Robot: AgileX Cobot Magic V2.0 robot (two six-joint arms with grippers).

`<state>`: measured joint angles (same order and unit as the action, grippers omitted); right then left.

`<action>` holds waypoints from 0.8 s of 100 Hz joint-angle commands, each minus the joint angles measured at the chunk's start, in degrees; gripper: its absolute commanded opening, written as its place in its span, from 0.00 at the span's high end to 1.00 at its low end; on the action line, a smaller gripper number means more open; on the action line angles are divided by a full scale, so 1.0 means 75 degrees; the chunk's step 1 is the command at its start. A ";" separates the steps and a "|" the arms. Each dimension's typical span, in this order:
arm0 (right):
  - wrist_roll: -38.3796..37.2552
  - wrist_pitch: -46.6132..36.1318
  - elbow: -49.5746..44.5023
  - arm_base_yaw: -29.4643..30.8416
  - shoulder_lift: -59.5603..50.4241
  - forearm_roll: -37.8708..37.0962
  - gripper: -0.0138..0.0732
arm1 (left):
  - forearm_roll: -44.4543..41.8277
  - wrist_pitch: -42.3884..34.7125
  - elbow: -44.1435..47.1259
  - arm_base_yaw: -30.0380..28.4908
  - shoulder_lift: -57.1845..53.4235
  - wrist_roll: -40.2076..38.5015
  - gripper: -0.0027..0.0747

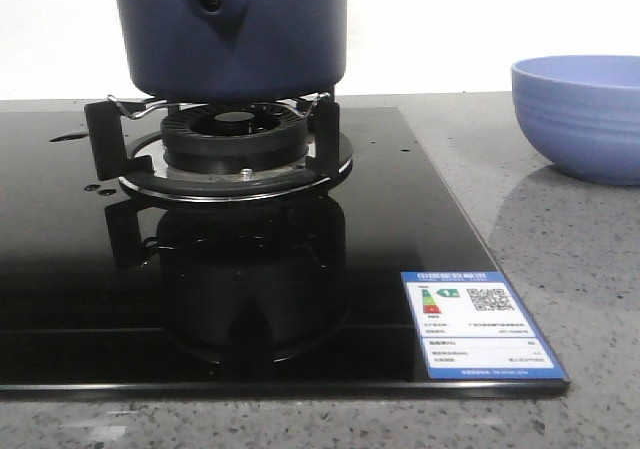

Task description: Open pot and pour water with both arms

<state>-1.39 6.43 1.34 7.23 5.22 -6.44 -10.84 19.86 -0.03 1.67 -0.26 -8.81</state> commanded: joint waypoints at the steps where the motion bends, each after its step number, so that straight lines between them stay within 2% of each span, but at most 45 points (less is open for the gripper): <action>1: -0.0029 -0.0719 -0.0240 0.0228 -0.0300 -0.0103 0.91 | 0.0042 -0.0362 0.0246 0.0001 -0.0204 -0.0024 0.99; 6: -0.0029 -0.0675 -0.0431 0.0285 -0.0490 -0.0103 0.91 | 0.0042 -0.0362 0.0246 0.0001 -0.0204 -0.0024 0.99; 18: -0.0029 0.0241 -0.0434 0.0292 -0.0902 -0.0103 0.91 | 0.0042 -0.0362 0.0246 0.0001 -0.0204 -0.0024 0.99; 41: -0.0029 0.1632 -0.0434 0.0292 -0.0918 0.0087 0.91 | 0.0042 -0.0362 0.0246 0.0001 -0.0204 -0.0024 0.99; 80: -0.0029 0.1608 -0.0434 0.0292 -0.0918 0.0150 0.91 | 0.0042 -0.0362 0.0246 0.0001 -0.0204 -0.0024 0.99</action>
<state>-1.82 19.18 -0.34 9.18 -0.58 -5.76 -10.84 19.89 -0.03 1.67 -0.26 -8.81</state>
